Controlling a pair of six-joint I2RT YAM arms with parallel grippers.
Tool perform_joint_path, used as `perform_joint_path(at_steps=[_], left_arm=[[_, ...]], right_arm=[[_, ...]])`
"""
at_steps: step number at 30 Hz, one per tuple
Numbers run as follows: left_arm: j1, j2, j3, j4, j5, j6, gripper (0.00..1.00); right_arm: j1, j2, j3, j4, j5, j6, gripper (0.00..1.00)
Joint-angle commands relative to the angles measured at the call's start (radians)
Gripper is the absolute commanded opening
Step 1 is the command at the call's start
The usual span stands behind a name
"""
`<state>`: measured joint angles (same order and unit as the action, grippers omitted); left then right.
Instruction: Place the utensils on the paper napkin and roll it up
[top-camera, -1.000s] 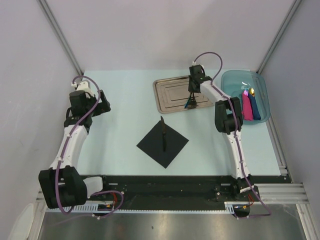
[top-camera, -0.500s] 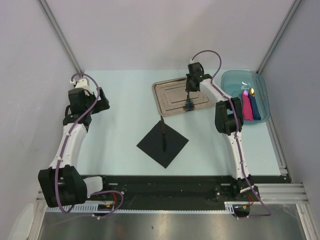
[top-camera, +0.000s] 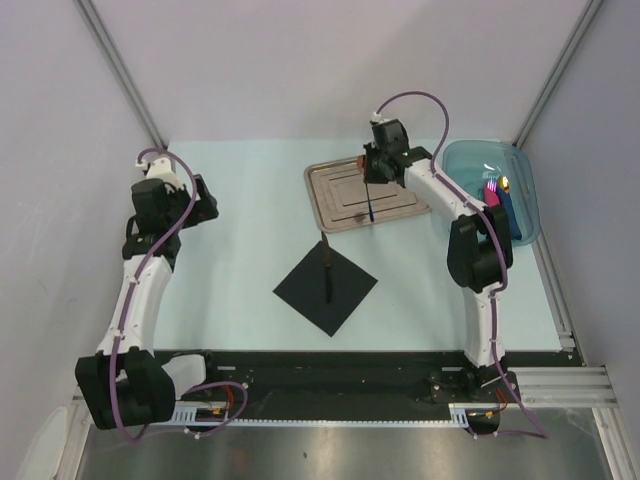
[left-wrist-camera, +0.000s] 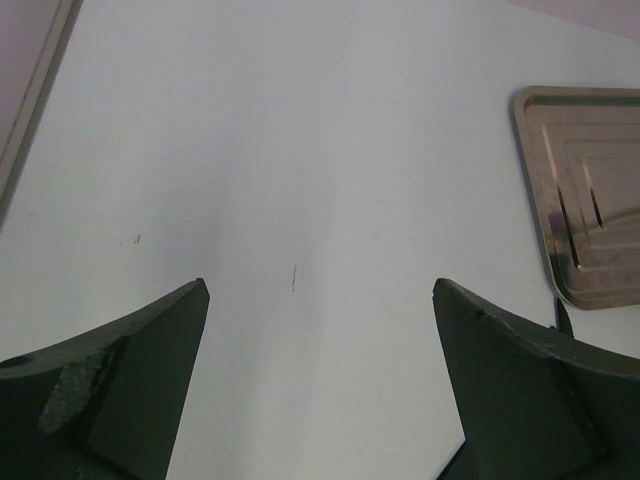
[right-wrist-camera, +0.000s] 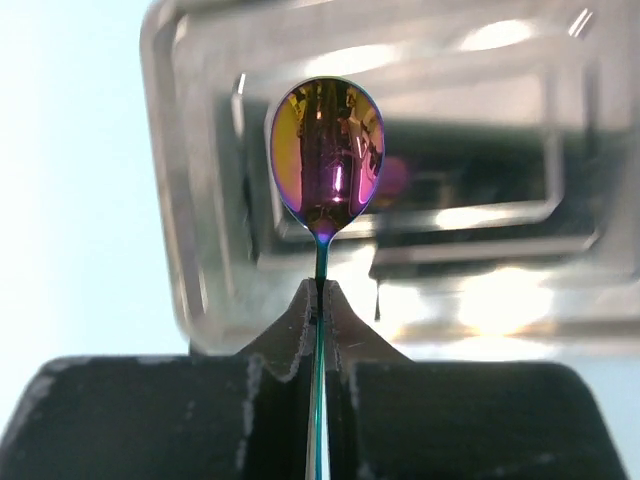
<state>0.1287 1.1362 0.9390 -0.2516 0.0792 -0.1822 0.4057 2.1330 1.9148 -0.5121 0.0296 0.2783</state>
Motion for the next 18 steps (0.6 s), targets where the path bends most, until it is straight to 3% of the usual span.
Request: perform_joint_path(at_steps=[1,8,12,18], left_arm=[[0.009,-0.068,-0.037,0.011,0.021,0.018,1.00],[0.009,-0.118,-0.089,0.005,0.028,-0.006,1.00],[0.009,-0.128,-0.103,-0.003,0.039,-0.017,1.00],[0.009,-0.145,-0.112,-0.020,0.048,-0.016,1.00]], right_arm=[[0.059,-0.143,-0.126,-0.045,-0.076,0.068,0.00],[0.234,-0.300,-0.358,0.026,-0.080,0.165,0.00],[0.332,-0.298,-0.440,0.107,-0.060,0.194,0.00],[0.369,-0.231,-0.448,0.176,-0.031,0.193,0.00]])
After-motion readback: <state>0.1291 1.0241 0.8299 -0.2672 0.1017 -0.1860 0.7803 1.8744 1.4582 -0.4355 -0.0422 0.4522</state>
